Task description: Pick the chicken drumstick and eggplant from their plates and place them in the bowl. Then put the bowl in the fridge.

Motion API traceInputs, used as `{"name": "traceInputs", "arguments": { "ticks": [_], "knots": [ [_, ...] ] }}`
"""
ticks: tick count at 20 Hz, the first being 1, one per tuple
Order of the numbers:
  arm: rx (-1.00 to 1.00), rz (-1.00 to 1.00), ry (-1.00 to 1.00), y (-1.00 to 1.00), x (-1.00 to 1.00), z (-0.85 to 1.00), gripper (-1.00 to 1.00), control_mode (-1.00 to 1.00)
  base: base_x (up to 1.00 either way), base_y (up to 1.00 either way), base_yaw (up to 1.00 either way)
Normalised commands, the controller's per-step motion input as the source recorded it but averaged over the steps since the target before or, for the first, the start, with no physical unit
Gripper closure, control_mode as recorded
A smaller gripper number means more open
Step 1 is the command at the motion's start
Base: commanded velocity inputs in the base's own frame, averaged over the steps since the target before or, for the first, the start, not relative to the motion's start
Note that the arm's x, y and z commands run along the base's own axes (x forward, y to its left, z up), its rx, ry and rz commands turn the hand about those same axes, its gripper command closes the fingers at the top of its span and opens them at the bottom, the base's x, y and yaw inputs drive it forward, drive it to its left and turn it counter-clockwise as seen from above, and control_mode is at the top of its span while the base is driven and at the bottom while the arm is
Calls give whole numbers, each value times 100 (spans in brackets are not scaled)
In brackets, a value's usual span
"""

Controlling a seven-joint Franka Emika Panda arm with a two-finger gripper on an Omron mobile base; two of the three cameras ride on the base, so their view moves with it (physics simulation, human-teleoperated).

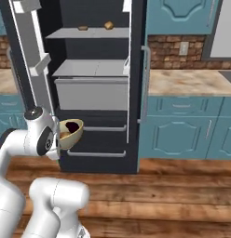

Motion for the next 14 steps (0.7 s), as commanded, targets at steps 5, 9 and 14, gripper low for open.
{"name": "traceInputs", "arguments": {
  "ticks": [5,9,14],
  "knots": [
    [0,0,0,0,0,0,100,100,86,36,0],
    [0,0,0,0,0,0,100,100,79,30,0],
    [0,0,0,0,0,0,100,100,68,20,0]
  ]
}}
